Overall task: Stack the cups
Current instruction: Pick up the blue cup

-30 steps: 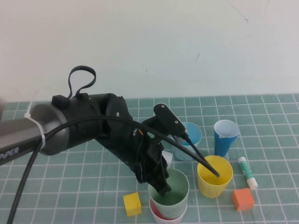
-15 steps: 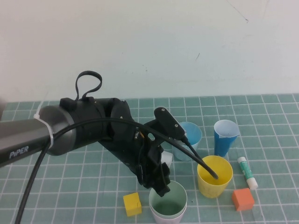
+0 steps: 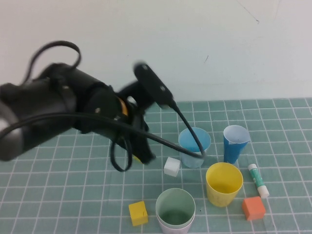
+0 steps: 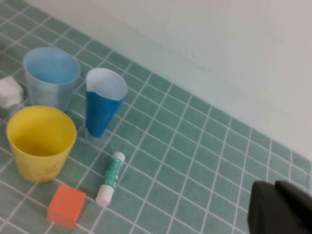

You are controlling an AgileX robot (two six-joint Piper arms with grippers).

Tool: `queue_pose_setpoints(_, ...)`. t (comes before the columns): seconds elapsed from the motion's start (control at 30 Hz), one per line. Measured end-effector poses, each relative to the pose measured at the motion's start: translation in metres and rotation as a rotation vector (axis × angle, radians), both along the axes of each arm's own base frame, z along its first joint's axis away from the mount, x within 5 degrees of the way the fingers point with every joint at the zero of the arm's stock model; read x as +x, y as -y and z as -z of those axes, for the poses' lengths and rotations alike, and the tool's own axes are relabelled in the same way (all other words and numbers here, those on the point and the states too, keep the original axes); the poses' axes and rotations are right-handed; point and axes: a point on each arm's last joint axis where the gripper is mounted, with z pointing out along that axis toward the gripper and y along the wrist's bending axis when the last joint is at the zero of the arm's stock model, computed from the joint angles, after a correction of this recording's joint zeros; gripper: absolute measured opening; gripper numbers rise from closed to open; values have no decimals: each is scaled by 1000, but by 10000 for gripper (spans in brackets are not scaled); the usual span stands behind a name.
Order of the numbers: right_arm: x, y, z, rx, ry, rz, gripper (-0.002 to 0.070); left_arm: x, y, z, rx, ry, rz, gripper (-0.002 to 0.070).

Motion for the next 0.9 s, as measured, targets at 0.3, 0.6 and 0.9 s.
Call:
queue_pose_setpoints(0.3, 40, -23, -69, 9, -152, -291, -1, -36, -44, -67, -131, 290, -217, 2)
queue_pose_setpoints(0.6, 117, -45, -67, 117, -292, -535, -1, -101, -90, -34, -259, 387, -300, 2)
queue_pose_setpoints(0.9, 187, -108, -29, 10, -348, -726, -1, -153, -128, -25, -410, 470, -386, 1)
